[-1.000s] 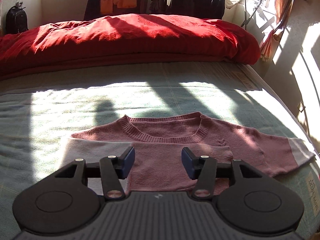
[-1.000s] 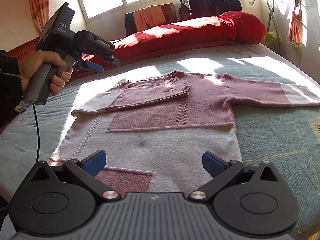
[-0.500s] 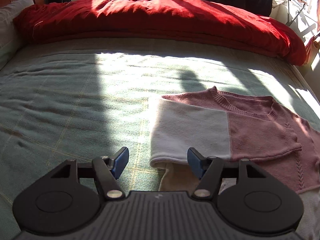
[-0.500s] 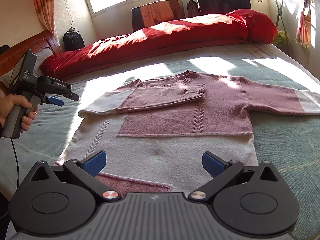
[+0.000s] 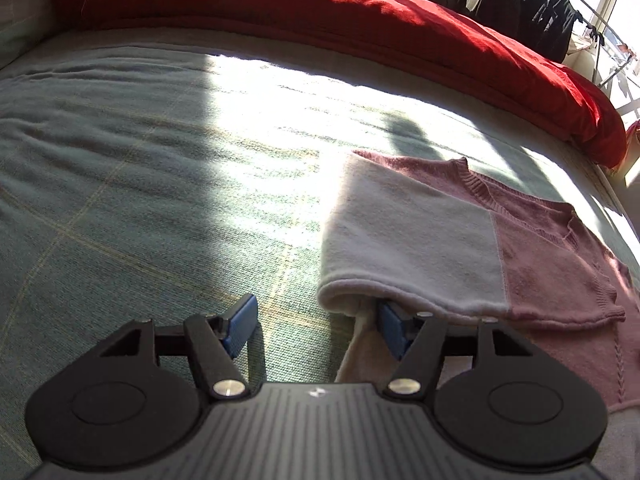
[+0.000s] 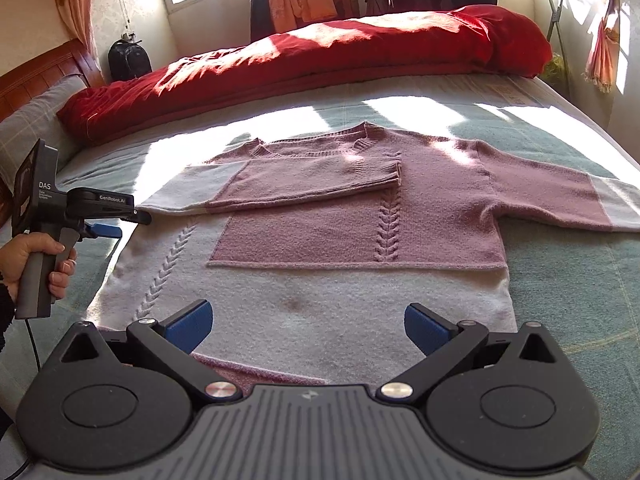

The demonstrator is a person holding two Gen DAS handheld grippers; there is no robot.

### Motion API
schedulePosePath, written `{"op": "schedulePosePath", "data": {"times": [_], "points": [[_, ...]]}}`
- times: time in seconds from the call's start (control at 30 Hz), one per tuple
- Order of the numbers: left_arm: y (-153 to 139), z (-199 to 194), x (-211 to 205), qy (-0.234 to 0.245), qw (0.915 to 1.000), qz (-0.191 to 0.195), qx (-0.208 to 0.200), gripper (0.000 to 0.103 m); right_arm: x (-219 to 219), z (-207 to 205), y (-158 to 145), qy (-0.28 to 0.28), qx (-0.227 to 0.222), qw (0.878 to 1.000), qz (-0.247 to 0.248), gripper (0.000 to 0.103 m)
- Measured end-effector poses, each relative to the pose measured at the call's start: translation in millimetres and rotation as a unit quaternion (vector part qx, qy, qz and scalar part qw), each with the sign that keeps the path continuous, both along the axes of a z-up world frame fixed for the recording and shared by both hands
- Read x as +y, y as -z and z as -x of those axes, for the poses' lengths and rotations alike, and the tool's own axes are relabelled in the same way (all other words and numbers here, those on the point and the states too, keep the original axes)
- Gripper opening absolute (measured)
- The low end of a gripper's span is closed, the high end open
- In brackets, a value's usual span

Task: Fold clothes

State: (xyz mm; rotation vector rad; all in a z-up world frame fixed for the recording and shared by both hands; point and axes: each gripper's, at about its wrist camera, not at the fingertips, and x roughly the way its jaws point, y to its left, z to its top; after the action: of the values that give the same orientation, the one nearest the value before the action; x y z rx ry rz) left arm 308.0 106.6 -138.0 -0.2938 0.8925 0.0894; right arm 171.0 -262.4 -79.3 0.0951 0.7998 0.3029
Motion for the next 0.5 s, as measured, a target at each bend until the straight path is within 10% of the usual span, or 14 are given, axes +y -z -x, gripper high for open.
{"op": "schedulePosePath", "data": {"times": [0.3,0.5], "points": [[12.0,-10.8,5.2,0.017,0.9985,-0.05,0.015,0.071,11.5,-16.8,-0.5,-0.02,0.005,1.0,-0.019,0.103],[15.5,-6.8,4.7,0.03,0.9971,-0.07,0.002,0.076,-7.9,-57.1,-7.8,-0.014,0.024,0.991,-0.134,0.103]]}}
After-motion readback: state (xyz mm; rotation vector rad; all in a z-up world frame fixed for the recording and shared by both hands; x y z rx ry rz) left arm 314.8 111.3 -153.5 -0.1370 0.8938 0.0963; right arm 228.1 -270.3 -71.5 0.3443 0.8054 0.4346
